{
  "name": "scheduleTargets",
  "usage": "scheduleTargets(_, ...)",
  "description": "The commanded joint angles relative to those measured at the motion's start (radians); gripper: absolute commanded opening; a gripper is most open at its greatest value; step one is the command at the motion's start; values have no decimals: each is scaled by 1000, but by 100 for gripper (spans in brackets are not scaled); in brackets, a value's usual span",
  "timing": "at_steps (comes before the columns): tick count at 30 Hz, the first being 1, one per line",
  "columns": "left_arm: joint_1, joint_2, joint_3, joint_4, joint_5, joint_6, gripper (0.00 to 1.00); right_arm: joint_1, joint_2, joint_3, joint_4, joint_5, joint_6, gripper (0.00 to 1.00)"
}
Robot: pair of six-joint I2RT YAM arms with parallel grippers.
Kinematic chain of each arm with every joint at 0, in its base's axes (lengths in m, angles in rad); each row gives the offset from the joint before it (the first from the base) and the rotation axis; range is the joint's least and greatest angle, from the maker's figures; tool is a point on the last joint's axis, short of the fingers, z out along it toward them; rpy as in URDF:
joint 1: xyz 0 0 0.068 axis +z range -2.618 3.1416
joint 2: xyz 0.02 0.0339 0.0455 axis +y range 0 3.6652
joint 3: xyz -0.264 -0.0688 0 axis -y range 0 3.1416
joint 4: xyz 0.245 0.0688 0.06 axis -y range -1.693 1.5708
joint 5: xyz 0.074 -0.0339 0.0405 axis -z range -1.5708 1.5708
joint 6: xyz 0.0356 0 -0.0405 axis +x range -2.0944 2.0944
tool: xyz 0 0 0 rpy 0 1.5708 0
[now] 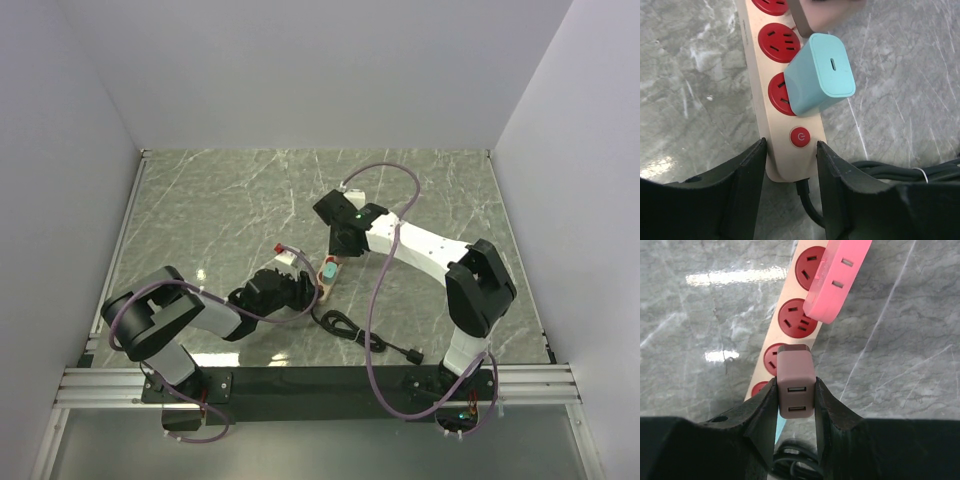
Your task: Insert the plug
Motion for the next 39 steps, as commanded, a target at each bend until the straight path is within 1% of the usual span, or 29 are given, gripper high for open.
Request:
scheduleTargets(1, -23, 2, 32, 29, 34, -13, 49, -13, -23, 81, -39, -5, -25, 0)
scheduleTargets(5, -25, -6, 34, 31, 39, -13, 49, -48, -15, 104, -48, -41, -49, 0)
scheduleTargets(8, -25, -4, 34, 32, 39, -15, 49, -59, 21, 141, -78, -69, -85, 0)
scheduleTargets(11, -28, 8, 41, 35, 45, -18, 49, -64, 58, 185, -118, -60, -95, 0)
scheduleTargets(13, -30, 16, 45, 44, 52, -24, 49, -77, 70, 194, -119, -87, -115, 0)
scheduleTargets(17, -33, 27, 46, 51, 55, -27, 48, -102, 86, 196, -140, -84, -128, 0)
scheduleTargets(19, -34, 27, 49, 48, 52, -27, 48, -105, 78, 181, -135, -103, -137, 0)
scheduleTargets(23, -43, 43, 66, 40, 57, -29, 48, -114, 64, 161, -129, -89, -135, 0)
scheduleTargets(30, -56, 59, 80, 34, 54, -33, 48, -131, 90, 182, -128, -71, -135, 0)
scheduleTargets(39, -74, 76, 95, 40, 63, -36, 48, -131, 90, 176, -74, -112, -152, 0)
